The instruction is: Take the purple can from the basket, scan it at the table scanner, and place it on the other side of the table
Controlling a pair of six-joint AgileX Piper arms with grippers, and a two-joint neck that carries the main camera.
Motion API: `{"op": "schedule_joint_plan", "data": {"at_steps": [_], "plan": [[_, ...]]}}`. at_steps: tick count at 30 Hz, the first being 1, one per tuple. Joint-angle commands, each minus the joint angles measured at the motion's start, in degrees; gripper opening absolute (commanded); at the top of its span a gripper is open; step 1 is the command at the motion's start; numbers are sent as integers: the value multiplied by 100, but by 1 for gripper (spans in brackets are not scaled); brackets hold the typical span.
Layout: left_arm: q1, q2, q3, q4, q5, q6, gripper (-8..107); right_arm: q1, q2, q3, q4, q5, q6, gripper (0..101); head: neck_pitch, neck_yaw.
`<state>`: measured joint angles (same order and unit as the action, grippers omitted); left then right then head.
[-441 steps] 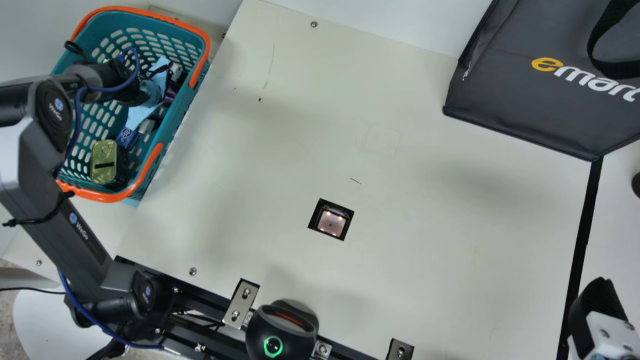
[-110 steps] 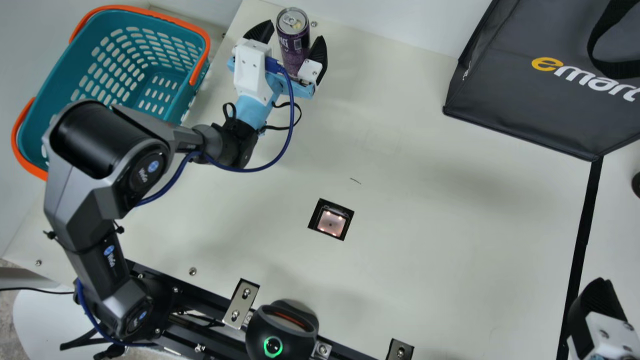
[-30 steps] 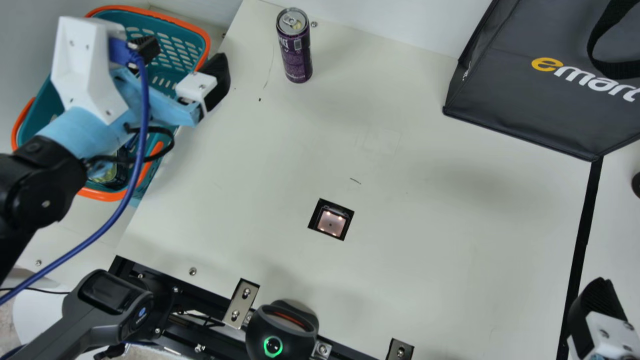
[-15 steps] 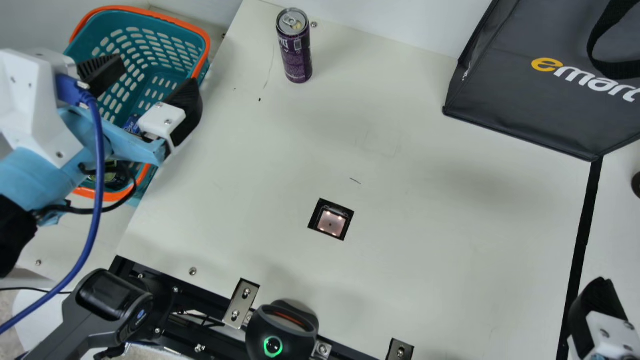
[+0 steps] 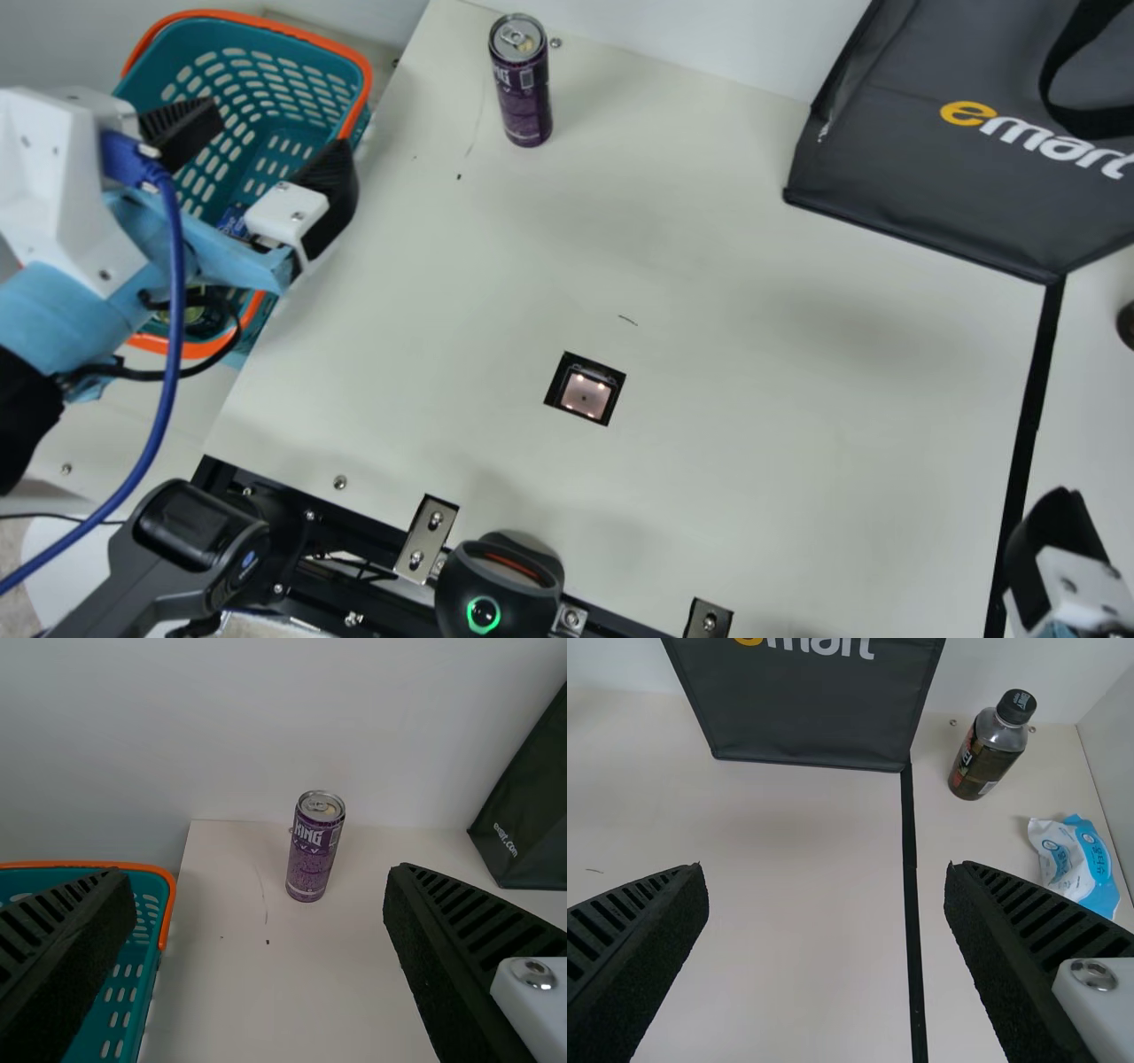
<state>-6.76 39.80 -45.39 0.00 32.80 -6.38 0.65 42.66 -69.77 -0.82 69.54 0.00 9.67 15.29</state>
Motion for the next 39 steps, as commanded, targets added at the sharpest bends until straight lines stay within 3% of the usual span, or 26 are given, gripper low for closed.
{"op": "schedule_joint_plan", "data": {"at_steps": [1,10,26,39], "plan": [[0,0,0,0,0,0,90,0,0,0,0,0,0,95,-175,-489],[0,0,0,0,0,0,90,0,0,0,0,0,0,95,-175,-1687],[25,67,-29,4,-26,41,90,0,0,0,0,7,0,95,-175,-1687],[-172,1175,-662,97,-283,-16,90,0,0,0,0,7,0,95,-175,-1687]]}}
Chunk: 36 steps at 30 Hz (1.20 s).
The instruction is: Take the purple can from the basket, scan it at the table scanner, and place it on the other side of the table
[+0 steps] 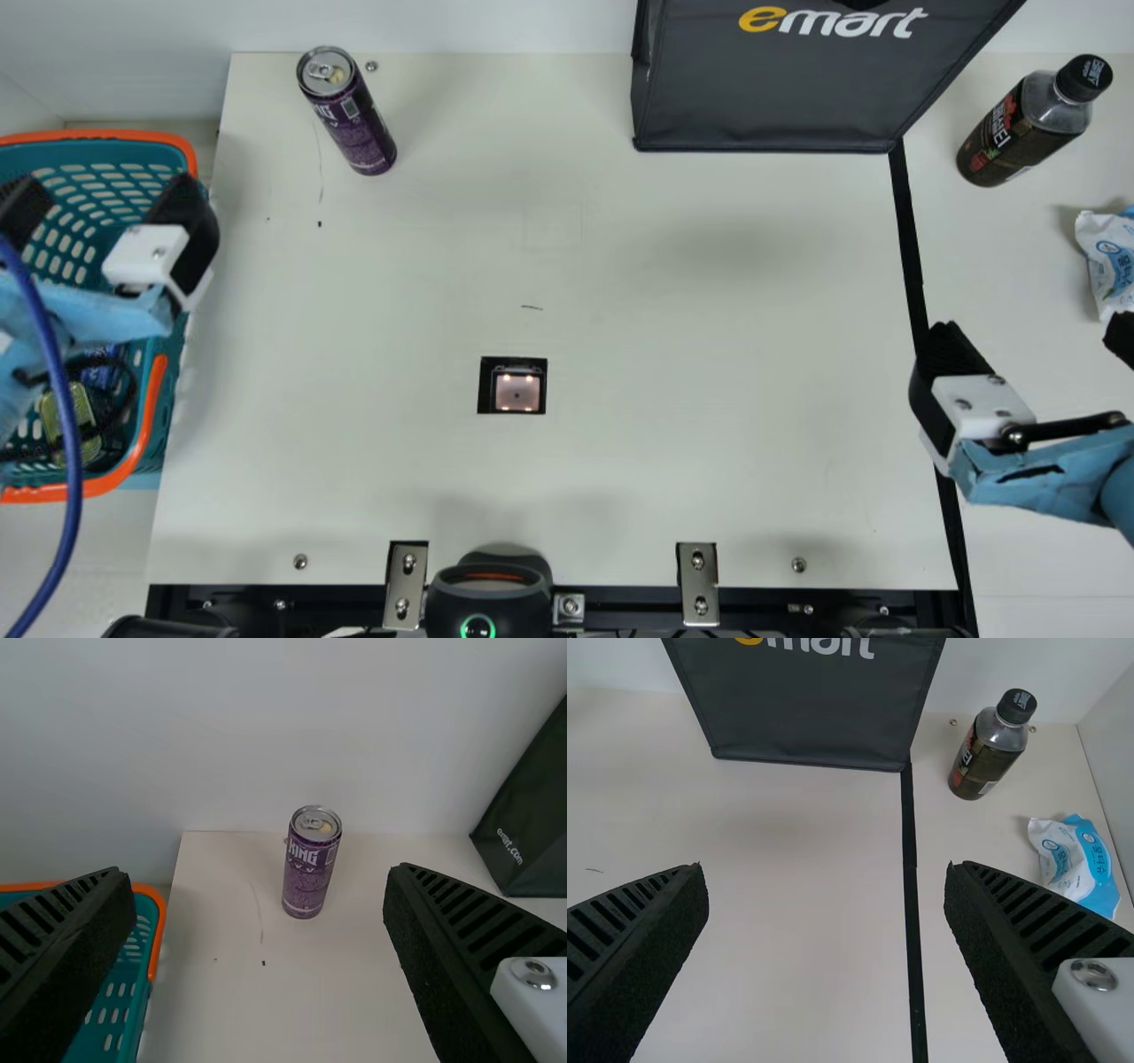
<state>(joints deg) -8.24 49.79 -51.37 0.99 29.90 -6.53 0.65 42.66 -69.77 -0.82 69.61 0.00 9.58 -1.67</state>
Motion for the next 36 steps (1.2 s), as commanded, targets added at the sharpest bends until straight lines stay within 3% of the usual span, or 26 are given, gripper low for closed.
{"op": "schedule_joint_plan", "data": {"at_steps": [1,9,28,36], "plan": [[-43,286,-132,-21,-1,9,90,0,0,0,0,0,0,95,-166,9],[-75,1184,-744,-469,77,452,90,0,0,0,0,0,0,95,-166,9],[548,3237,-2282,-2101,722,2473,90,0,0,0,0,0,0,95,-166,9],[599,3917,-2695,-2292,865,2783,90,0,0,0,0,-13,0,95,-166,9]]}}
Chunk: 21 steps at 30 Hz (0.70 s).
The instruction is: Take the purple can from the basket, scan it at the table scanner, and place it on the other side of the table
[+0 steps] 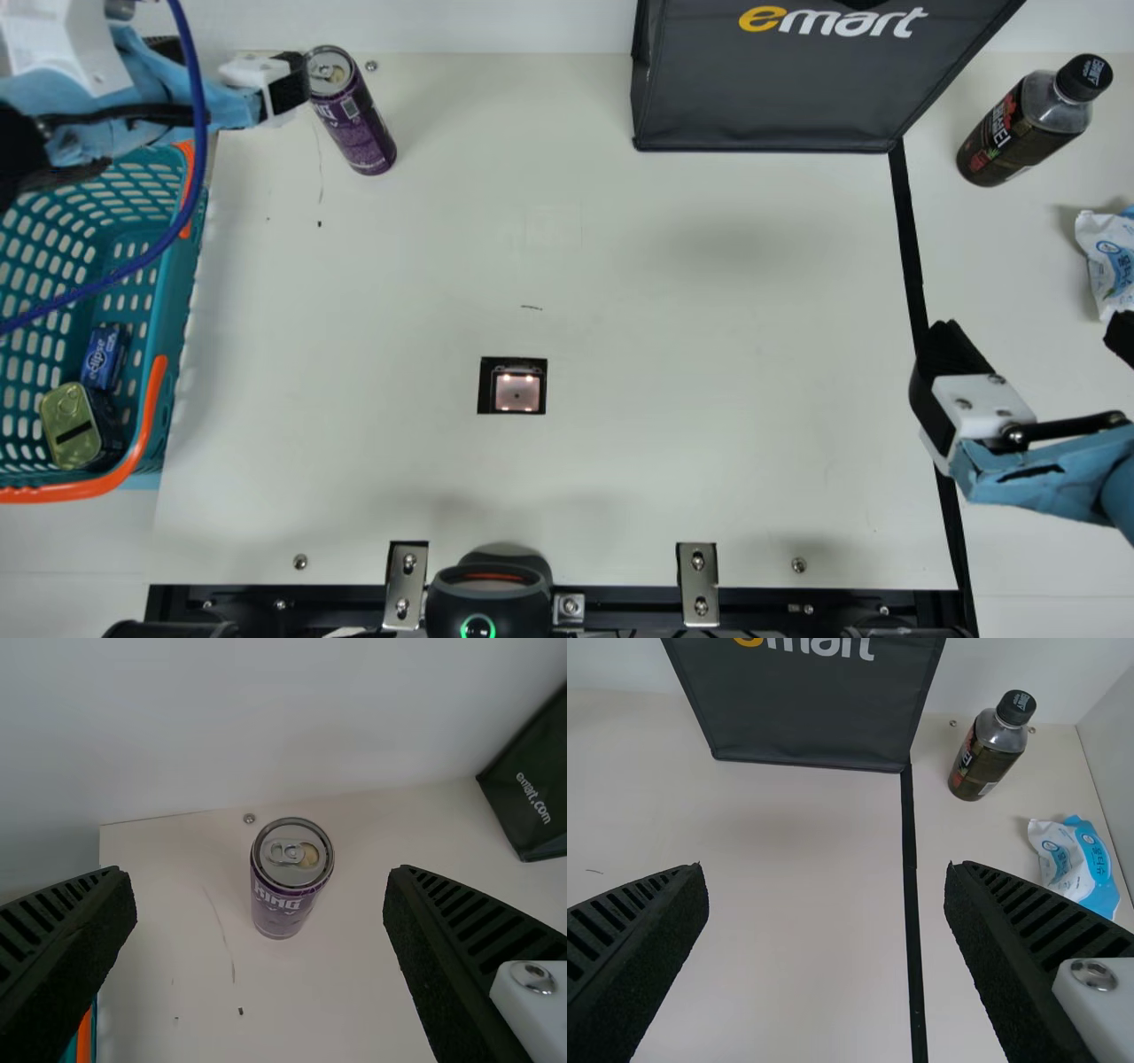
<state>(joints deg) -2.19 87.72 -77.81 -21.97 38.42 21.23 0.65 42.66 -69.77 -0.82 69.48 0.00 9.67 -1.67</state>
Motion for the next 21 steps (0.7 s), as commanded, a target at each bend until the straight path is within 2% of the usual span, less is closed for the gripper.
{"op": "schedule_joint_plan", "data": {"at_steps": [1,21], "plan": [[-15,201,-89,20,8,-11,90,0,0,0,0,0,0,95,-175,9],[-273,1240,-869,228,13,-1021,90,0,0,0,0,0,0,95,-175,9]]}}
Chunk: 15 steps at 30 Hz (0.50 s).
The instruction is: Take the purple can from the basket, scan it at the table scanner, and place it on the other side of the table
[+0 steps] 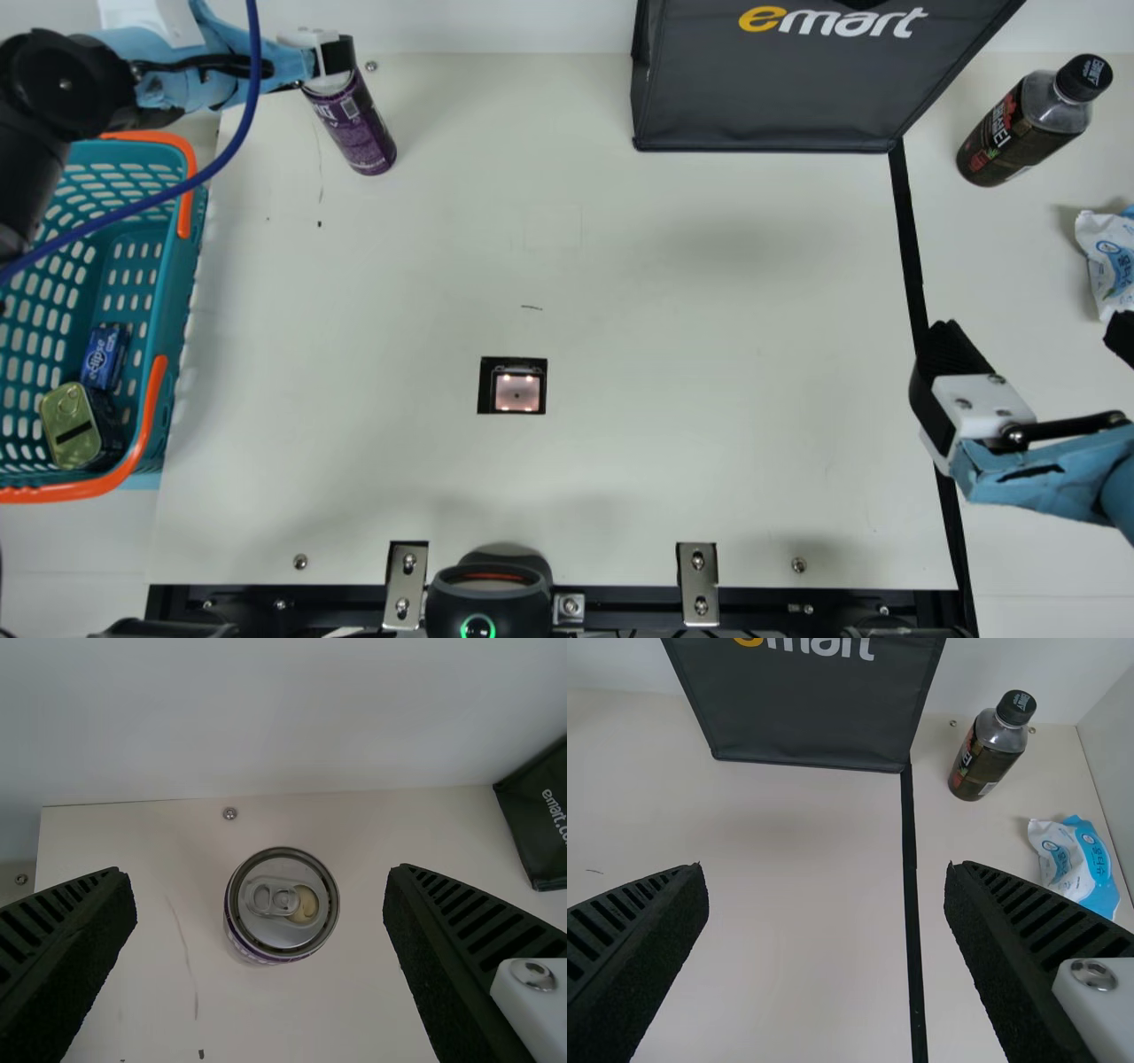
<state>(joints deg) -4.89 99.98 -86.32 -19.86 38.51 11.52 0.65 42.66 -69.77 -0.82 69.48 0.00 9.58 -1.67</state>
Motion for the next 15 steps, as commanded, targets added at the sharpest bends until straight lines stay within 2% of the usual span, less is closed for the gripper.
{"op": "schedule_joint_plan", "data": {"at_steps": [1,8,15], "plan": [[-14,45,-47,29,11,-94,90,0,0,0,0,0,0,95,-166,9],[-114,241,-206,181,38,-378,90,0,0,0,0,0,0,95,-166,9],[-281,448,-292,664,-18,-743,90,0,0,0,0,0,0,95,-166,9]]}}
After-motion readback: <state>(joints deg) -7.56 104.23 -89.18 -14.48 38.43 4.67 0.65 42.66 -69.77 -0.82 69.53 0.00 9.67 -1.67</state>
